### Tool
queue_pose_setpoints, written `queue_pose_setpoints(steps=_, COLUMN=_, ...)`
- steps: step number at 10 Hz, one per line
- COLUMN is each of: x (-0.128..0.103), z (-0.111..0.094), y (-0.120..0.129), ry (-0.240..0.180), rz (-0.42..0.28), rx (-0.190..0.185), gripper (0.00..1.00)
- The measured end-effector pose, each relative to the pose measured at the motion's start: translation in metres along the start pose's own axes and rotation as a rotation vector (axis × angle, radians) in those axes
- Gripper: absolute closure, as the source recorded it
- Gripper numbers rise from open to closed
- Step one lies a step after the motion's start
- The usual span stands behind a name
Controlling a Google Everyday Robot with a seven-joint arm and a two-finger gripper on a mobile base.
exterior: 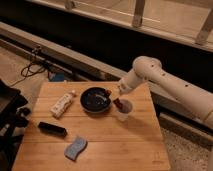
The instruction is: Place the pepper in the ceramic cup
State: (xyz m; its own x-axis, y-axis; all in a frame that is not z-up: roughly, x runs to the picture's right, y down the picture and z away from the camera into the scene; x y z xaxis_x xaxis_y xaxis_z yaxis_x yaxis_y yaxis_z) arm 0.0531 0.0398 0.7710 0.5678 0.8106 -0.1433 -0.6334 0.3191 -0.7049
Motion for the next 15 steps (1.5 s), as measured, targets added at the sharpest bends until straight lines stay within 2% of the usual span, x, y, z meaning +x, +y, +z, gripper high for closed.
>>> queue_pose_setpoints(steps=1, x=-0.002, z=-0.002, y=-0.002, ry=-0.013, rz=-0.009, rx=0.002, gripper=0.79)
queue_pose_setpoints(steps=3, x=-0.006, z=-0.003, y=-0.006, ry=-0.032, rz=-0.041, rx=0.000, gripper=0.61)
queue_pose_setpoints(steps=4, x=-0.003, z=-0.005, y=-0.010, ry=-0.040, rz=-0.043, rx=0.003, gripper=0.58)
queue_pose_setpoints(steps=5, x=0.002, z=-0.008, y=-0.015, ry=-0.051, rz=-0.044, rx=0.006, gripper=0.60)
queue_pose_setpoints(steps=8, x=0.016, z=-0.015, y=-0.028, ry=-0.072, rz=-0.021, rx=0.015, gripper=0.87)
queue_pose_setpoints(steps=9, x=0.024, z=-0.018, y=-0.032, ry=-0.076, rz=-0.007, rx=0.018, gripper=0.92)
queue_pose_setpoints(steps=10, x=0.028, z=-0.017, y=-0.033, ry=-0.078, rz=0.000, rx=0.015, gripper=0.91)
queue_pose_setpoints(steps=11, x=0.033, z=-0.016, y=-0.033, ry=-0.079, rz=0.009, rx=0.011, gripper=0.87)
queue_pose_setpoints(steps=12, x=0.044, z=-0.015, y=-0.035, ry=-0.081, rz=0.028, rx=0.002, gripper=0.75)
queue_pose_setpoints(steps=15, x=0.049, z=-0.006, y=-0.030, ry=-0.077, rz=0.030, rx=-0.022, gripper=0.47)
